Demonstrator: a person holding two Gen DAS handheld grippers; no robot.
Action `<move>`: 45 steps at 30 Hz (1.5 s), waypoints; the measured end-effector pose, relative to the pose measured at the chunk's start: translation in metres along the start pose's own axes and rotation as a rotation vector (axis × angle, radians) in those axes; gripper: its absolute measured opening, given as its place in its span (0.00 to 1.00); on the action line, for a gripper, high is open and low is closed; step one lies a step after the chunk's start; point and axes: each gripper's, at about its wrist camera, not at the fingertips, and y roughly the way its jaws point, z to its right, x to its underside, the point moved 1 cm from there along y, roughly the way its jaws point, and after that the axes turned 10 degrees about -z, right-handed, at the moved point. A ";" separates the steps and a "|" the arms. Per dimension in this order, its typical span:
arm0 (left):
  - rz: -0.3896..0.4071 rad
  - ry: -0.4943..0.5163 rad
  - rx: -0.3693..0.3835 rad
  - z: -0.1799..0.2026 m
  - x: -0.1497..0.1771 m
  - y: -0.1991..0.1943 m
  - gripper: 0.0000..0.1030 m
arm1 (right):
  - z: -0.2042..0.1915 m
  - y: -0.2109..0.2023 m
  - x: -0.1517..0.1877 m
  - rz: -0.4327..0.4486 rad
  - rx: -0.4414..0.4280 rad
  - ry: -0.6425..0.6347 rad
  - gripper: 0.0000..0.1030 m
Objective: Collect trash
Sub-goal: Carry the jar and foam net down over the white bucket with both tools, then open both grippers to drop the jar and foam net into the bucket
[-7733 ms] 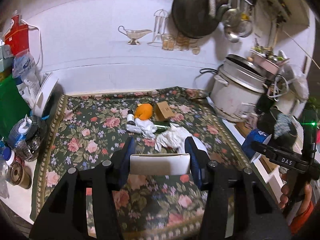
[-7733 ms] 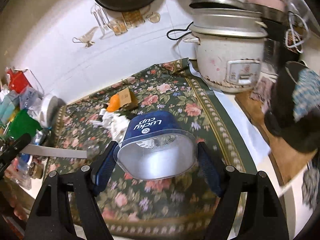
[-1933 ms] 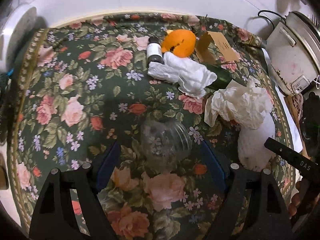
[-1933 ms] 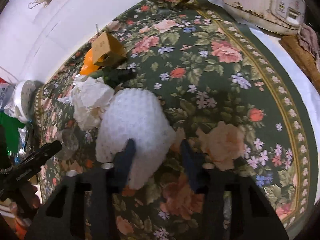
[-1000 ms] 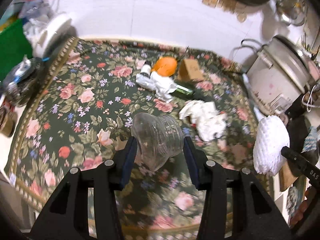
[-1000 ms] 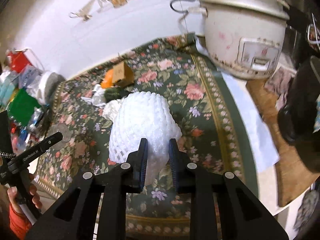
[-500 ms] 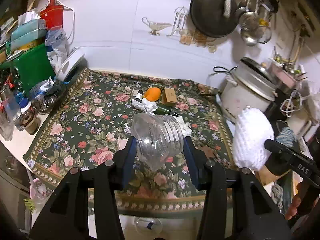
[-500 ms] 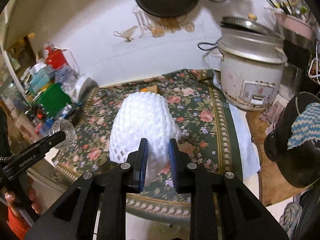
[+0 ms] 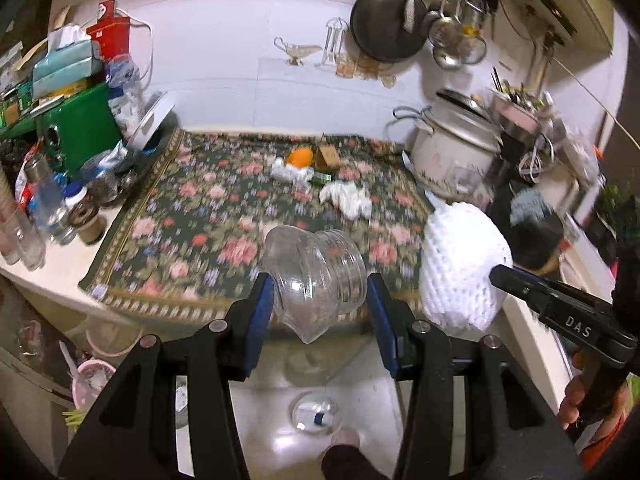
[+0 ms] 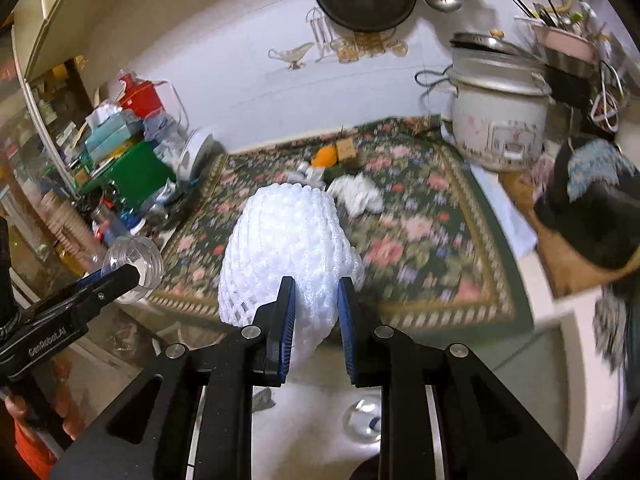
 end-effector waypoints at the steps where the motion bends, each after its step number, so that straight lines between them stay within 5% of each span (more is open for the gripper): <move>1: -0.010 0.008 0.004 -0.004 0.010 -0.004 0.45 | -0.005 -0.001 0.009 -0.005 0.002 0.005 0.19; 12: -0.155 0.021 0.051 -0.019 0.085 0.003 0.45 | -0.028 0.009 0.078 -0.124 0.025 0.053 0.19; 21: -0.275 -0.010 0.059 -0.020 0.131 0.068 0.45 | -0.006 0.048 0.116 -0.229 0.052 0.096 0.19; 30: -0.313 -0.088 0.020 -0.025 0.177 0.168 0.45 | 0.055 0.146 0.160 -0.330 0.057 0.091 0.19; 45: -0.396 -0.239 -0.017 -0.068 0.303 0.379 0.45 | 0.140 0.361 0.268 -0.462 0.040 0.061 0.20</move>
